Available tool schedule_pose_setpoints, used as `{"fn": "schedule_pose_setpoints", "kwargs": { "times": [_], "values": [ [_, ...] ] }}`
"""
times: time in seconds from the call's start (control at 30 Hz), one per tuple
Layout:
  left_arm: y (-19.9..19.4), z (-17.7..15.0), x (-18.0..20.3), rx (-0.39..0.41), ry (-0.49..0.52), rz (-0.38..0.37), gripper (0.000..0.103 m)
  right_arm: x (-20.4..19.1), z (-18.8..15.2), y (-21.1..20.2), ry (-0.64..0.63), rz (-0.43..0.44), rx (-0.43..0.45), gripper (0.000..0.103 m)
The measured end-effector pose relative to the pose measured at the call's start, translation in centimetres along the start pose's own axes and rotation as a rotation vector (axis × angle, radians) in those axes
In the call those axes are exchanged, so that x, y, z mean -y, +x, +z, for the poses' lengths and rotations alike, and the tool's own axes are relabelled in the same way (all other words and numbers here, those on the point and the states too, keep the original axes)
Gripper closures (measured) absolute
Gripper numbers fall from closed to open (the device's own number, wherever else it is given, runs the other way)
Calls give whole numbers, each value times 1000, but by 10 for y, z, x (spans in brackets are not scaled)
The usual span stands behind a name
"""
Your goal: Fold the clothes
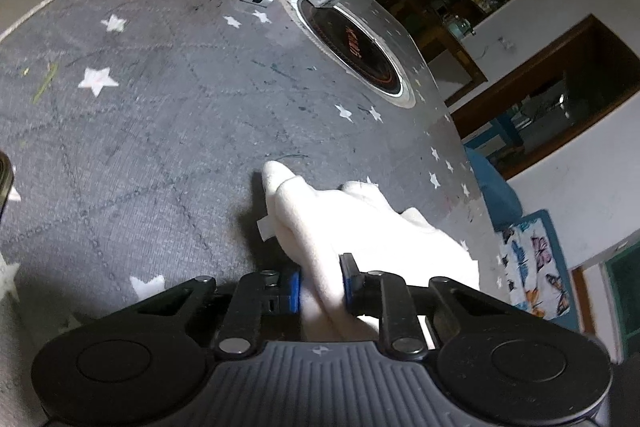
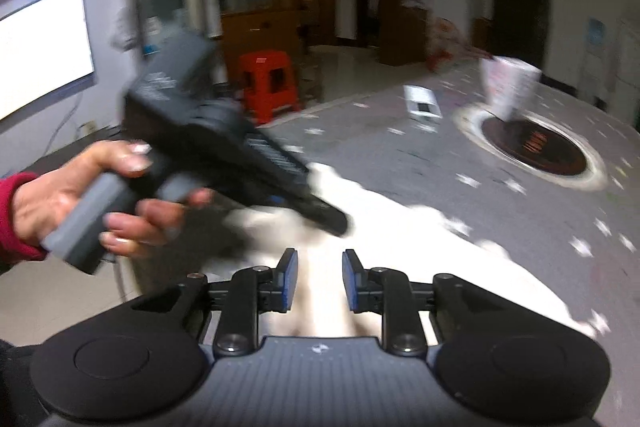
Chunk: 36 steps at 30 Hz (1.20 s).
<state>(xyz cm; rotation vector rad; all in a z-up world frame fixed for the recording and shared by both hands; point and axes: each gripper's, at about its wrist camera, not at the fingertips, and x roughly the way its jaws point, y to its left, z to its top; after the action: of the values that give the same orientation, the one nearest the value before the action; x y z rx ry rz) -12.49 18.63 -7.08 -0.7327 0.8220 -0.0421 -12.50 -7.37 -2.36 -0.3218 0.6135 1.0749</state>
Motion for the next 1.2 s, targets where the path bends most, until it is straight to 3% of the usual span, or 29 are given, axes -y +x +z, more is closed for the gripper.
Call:
{"fn": "schedule_pose_setpoints", "kwargs": {
  "times": [0.27, 0.37, 0.57, 0.8, 0.93, 1.2],
  "values": [
    [2, 1, 9, -5, 60, 36, 82, 86, -26, -19, 261, -232, -19, 75],
    [3, 2, 13, -8, 83, 51, 82, 114, -37, -21, 346, -298, -22, 64],
    [5, 4, 18, -15, 116, 76, 81, 144, -57, -12, 468, -306, -33, 64],
    [9, 7, 22, -22, 144, 91, 81, 144, -58, -6, 487, -296, -5, 62],
    [11, 8, 25, -25, 160, 98, 81, 138, -55, -5, 465, -297, -3, 83],
    [12, 9, 36, -19, 235, 131, 81, 125, -49, -7, 412, -310, 11, 91]
  ]
}}
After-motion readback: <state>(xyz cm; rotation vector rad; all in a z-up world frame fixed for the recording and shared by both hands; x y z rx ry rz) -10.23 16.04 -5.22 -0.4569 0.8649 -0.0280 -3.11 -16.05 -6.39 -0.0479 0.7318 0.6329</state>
